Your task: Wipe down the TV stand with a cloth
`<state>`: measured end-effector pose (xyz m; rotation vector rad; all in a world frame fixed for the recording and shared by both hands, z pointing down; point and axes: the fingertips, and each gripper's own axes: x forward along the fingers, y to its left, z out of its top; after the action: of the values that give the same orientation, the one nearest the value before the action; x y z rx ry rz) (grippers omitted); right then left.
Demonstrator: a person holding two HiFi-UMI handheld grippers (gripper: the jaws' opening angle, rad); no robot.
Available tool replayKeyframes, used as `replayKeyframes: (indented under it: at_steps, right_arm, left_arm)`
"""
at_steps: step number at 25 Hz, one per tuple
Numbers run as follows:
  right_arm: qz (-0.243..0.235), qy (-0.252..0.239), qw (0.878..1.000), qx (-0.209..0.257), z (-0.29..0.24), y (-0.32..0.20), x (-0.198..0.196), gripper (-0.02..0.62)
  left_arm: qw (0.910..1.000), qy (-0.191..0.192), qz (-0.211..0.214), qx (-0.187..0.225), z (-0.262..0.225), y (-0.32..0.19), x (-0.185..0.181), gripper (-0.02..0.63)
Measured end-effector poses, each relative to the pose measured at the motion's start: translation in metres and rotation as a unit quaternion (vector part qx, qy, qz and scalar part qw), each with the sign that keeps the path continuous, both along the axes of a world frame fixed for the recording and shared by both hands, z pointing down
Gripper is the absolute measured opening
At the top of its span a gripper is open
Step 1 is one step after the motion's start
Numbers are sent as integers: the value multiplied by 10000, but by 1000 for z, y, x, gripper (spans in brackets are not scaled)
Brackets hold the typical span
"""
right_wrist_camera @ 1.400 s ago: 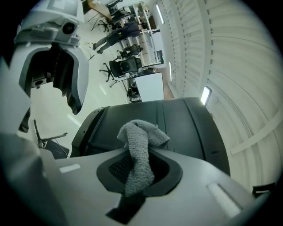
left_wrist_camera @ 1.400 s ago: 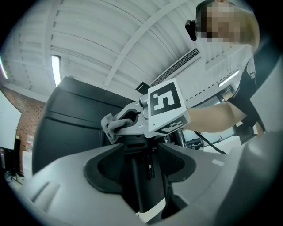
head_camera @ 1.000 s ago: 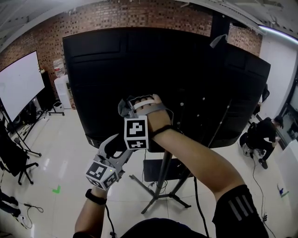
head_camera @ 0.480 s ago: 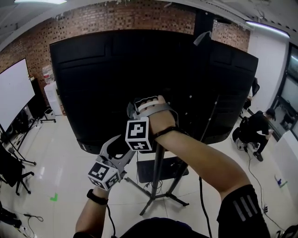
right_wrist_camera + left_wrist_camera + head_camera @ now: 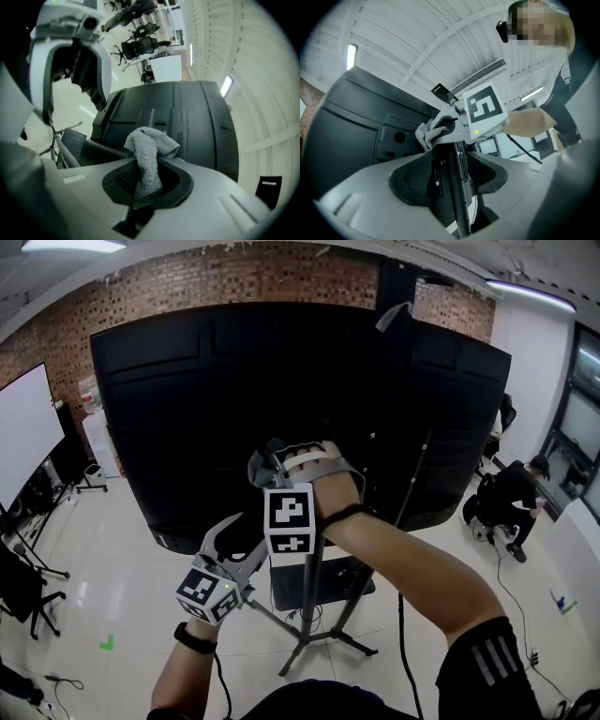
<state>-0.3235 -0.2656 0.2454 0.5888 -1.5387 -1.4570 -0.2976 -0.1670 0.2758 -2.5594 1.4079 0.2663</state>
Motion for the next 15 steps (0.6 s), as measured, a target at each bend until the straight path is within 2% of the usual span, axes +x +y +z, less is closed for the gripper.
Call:
replayKeyframes:
  at_steps: [2,5,10,15]
  right_arm:
    - [-330,-608,9967,-424,-10,16,3,40]
    - [-741,-1472,9817,-954,-31,37,18,40]
    - [-1019,-2087,9703,-678,-66,39,59,41]
    - [-1016,-2466,9615,-659,-83,24,96,44]
  left_arm:
    - [10000,-16,24,42,0,-1,3,259]
    - [9999,-52,51,102,-5,-1,10,259]
    - [9998,-114,83,156,-20,1,27,259]
    - [9995,-194,116,209,-27,-4,44,259]
